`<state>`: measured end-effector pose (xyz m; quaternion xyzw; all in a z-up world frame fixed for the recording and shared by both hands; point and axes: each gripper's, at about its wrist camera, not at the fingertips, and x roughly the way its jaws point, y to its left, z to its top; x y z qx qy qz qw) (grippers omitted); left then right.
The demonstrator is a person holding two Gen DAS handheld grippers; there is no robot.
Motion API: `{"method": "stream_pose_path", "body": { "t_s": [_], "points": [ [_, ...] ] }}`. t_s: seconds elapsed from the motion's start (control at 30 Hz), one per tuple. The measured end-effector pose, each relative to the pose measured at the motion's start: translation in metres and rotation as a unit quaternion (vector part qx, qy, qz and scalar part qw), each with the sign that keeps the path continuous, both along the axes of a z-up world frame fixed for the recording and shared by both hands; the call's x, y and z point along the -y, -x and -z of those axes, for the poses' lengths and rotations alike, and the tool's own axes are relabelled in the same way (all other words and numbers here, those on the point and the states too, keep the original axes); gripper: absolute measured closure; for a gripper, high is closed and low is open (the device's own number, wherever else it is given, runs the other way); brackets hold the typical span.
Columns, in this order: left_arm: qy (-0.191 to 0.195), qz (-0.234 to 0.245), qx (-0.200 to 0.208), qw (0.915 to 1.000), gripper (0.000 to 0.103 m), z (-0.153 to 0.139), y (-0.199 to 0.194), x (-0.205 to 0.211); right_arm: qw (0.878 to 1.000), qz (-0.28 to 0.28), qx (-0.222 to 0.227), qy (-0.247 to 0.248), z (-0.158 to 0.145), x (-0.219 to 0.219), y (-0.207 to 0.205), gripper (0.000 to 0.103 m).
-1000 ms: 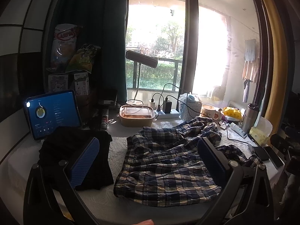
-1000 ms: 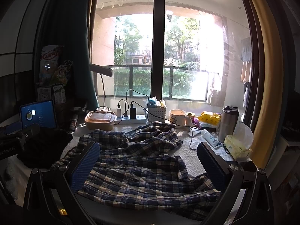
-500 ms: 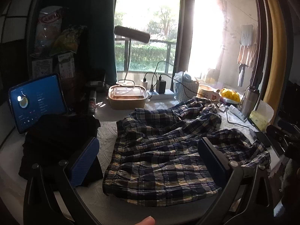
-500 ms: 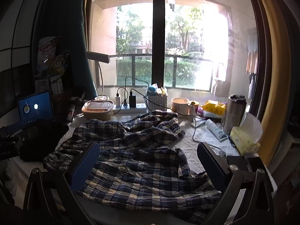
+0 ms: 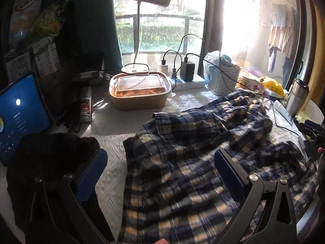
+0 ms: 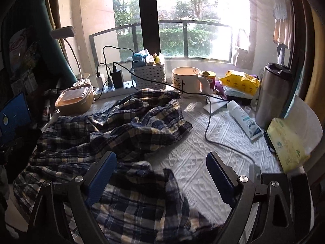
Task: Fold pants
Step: 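Move the right gripper to the plaid pants' leg edge and close on it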
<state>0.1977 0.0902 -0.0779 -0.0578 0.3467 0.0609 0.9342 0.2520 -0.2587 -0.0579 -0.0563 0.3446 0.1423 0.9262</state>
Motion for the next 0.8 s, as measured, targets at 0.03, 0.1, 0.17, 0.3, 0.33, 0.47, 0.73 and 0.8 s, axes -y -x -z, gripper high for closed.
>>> {"method": "stream_pose_path", "body": {
  "t_s": [0.03, 0.1, 0.17, 0.3, 0.33, 0.47, 0.73, 0.8],
  "points": [
    [0.004, -0.002, -0.005, 1.0000, 0.000, 0.001, -0.010, -0.006, 1.000, -0.003, 0.001, -0.001, -0.001, 0.000, -0.011, 0.016],
    [0.006, -0.009, -0.012, 0.9999, 0.000, 0.005, -0.029, -0.015, 1.000, -0.005, -0.008, -0.013, 0.001, 0.003, -0.036, 0.022],
    [0.009, -0.014, -0.024, 0.9996, 0.000, 0.010, -0.048, -0.024, 0.999, -0.004, -0.021, -0.026, 0.004, 0.004, -0.062, 0.025],
    [0.020, -0.012, -0.047, 0.9986, 0.000, 0.019, -0.081, -0.039, 0.998, -0.014, -0.041, -0.038, 0.014, 0.003, -0.114, 0.031],
    [0.019, -0.013, -0.050, 0.9985, 0.000, 0.019, -0.087, -0.042, 0.997, -0.018, -0.053, -0.045, 0.019, 0.004, -0.127, 0.034],
    [0.008, -0.010, -0.047, 0.9988, 0.000, 0.019, -0.102, -0.042, 0.993, -0.004, -0.103, -0.052, 0.040, 0.009, -0.163, 0.037],
    [0.034, -0.002, -0.071, 0.9969, 0.000, 0.036, -0.118, -0.046, 0.985, 0.000, -0.168, -0.031, 0.076, 0.018, -0.182, 0.038],
    [0.031, 0.000, -0.069, 0.9971, 0.000, 0.034, -0.116, -0.043, 0.987, -0.003, -0.162, -0.021, 0.077, 0.013, -0.179, 0.042]
  ]
}}
